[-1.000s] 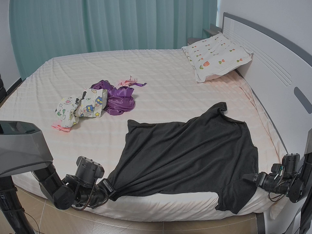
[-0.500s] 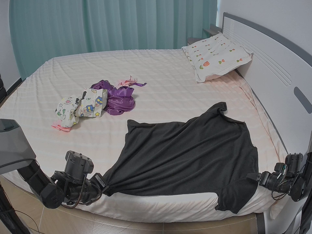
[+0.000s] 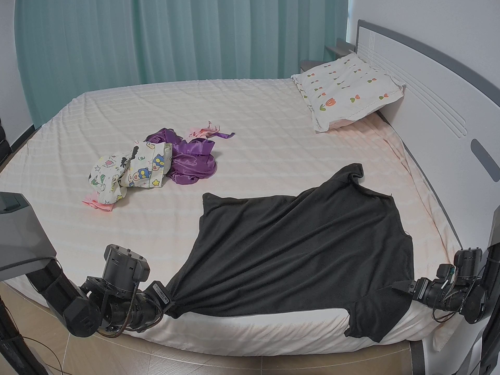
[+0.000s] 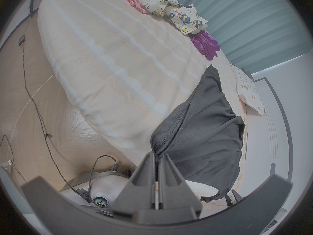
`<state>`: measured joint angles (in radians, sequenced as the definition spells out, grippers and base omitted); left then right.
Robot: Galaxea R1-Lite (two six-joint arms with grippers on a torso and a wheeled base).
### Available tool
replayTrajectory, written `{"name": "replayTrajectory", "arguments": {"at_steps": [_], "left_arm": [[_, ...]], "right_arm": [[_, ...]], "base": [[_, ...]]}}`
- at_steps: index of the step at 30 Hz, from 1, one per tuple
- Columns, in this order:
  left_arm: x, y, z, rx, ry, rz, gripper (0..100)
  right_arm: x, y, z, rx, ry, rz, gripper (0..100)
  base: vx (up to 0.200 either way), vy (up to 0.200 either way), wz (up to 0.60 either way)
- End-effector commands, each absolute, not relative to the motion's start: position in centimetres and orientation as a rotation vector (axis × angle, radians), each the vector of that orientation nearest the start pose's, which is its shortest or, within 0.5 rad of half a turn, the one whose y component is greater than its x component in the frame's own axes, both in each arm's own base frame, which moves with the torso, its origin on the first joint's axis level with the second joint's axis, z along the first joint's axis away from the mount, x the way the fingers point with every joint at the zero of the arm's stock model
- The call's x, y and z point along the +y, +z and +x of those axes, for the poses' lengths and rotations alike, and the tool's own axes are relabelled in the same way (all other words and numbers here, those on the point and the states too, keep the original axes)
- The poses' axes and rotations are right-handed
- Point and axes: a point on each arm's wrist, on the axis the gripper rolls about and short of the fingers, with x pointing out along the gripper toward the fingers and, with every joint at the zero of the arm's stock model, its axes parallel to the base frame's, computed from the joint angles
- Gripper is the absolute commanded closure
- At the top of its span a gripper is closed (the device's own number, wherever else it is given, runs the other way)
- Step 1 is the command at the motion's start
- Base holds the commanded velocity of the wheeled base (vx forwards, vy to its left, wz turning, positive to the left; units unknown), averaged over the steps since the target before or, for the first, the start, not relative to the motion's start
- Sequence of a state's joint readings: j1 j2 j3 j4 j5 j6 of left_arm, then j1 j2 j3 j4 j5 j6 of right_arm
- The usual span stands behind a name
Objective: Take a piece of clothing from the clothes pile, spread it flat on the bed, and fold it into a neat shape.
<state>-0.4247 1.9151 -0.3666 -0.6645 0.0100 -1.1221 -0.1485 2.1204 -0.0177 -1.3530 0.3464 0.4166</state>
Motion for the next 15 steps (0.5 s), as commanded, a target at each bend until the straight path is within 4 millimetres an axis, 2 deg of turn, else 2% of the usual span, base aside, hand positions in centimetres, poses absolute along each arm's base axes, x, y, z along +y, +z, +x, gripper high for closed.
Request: {"name": "replayTrajectory", "arguments": {"at_steps": [1, 5, 6, 12, 15], "left_arm": [[-10.07, 2.99, 22.31, 0.973, 0.141, -0.842, 100], [-10.07, 2.99, 22.31, 0.973, 0.141, -0.842, 100], [-10.07, 2.99, 22.31, 0.973, 0.141, -0.842, 100], [-9.85, 2.93, 22.37, 0.972, 0.150, -0.844, 100], [-9.80, 2.82, 22.35, 0.976, 0.154, -0.840, 100]], "right_arm": [[-2.07, -0.53, 20.31, 0.783, 0.043, 0.586, 0], [-1.73, -1.15, 20.41, 0.812, 0.053, 0.583, 0], [-1.63, -1.33, 20.35, 0.822, 0.057, 0.578, 100], [-1.76, -1.11, 20.33, 0.809, 0.043, 0.567, 100], [-2.49, -0.96, 19.99, 0.814, 0.023, 0.541, 100]], "base": [[0.000, 0.000, 0.00], [0.000, 0.000, 0.00], [0.000, 0.000, 0.00], [0.000, 0.000, 0.00], [0.000, 0.000, 0.00]]}}
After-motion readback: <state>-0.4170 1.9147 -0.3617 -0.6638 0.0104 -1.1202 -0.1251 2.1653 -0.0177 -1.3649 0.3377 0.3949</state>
